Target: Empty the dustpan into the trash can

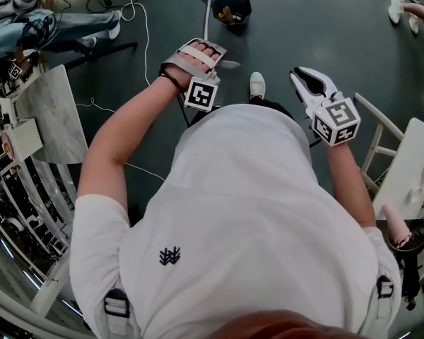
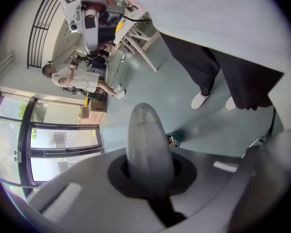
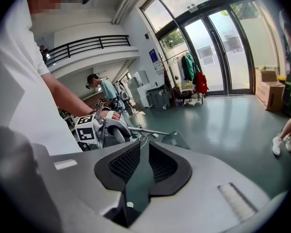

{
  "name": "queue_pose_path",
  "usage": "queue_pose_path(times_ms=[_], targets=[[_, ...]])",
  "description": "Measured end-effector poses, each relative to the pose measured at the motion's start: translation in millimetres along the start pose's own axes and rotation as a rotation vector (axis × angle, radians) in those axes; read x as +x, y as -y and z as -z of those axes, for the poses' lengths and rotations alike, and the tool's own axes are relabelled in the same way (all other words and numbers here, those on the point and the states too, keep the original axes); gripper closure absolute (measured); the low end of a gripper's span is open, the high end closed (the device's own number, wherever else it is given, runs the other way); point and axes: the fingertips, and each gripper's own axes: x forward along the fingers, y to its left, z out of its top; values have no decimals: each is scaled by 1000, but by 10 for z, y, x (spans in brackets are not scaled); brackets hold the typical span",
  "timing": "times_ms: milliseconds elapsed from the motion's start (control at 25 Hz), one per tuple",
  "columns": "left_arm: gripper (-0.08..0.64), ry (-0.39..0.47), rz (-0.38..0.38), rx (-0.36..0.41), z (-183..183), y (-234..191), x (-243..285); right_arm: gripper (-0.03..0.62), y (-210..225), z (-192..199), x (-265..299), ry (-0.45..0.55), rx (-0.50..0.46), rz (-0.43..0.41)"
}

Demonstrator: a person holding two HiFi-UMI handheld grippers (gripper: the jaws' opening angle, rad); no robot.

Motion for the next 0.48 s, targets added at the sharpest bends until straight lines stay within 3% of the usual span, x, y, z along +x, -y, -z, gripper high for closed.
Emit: queue_pose_path(times_ms=[160, 280, 400, 480], targets=[[503, -52, -9, -14, 133, -128, 14, 535, 55, 15, -63, 2, -1, -1], [506, -61, 122, -144, 255, 51, 67, 535, 88, 2, -88, 5, -3, 1], [506, -141, 29, -167, 593, -167, 134, 535, 72, 0, -95, 2, -2, 4], [506, -188, -27, -228, 811, -325, 203, 535, 72, 16, -106, 1, -2, 5]])
